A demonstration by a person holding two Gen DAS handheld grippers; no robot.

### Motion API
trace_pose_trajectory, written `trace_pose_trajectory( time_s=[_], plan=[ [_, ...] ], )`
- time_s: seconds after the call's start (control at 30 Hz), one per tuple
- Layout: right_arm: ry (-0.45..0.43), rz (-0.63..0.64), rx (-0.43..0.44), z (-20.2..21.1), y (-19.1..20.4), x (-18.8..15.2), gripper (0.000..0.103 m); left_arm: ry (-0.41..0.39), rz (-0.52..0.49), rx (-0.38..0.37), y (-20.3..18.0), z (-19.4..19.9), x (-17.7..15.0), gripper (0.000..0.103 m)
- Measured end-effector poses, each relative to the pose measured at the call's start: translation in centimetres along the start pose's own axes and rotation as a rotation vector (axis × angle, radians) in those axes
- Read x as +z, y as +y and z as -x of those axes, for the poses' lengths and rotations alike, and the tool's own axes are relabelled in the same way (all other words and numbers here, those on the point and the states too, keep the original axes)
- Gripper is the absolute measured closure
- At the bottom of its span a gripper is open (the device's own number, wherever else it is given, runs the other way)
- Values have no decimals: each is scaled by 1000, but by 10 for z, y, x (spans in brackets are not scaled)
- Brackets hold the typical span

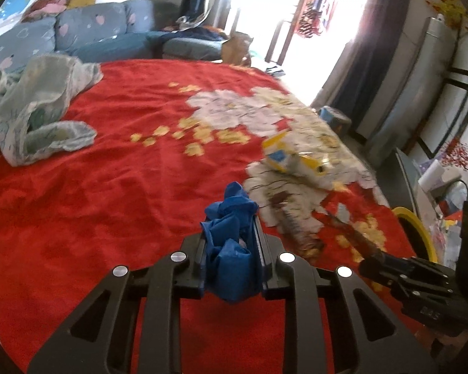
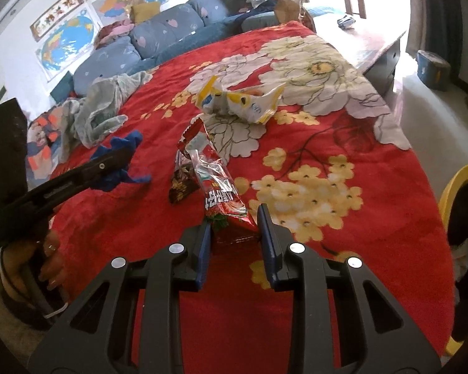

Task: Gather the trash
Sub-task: 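Grasp the blue cloth with the left tool while the right tool grasps the red chip bag, then carry the blue cloth and red chip bag with both tools over the yellow bin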

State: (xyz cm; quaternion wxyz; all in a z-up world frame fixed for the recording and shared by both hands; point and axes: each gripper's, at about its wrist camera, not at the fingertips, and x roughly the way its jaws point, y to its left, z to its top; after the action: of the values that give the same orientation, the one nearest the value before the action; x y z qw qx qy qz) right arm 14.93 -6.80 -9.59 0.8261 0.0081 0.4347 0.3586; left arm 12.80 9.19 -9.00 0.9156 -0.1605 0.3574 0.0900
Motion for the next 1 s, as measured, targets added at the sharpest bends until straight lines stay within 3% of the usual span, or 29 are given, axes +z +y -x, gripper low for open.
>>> trace_pose_trajectory(
  time_s=[0.53, 1.0],
  plan=[
    [-79, -82, -53, 42, -37, 2, 81, -37, -115, -110, -55, 27, -2, 81],
    [-132, -126, -93, 71, -61, 0, 81, -42, -185, -160, -87, 35, -8, 81]
  ],
)
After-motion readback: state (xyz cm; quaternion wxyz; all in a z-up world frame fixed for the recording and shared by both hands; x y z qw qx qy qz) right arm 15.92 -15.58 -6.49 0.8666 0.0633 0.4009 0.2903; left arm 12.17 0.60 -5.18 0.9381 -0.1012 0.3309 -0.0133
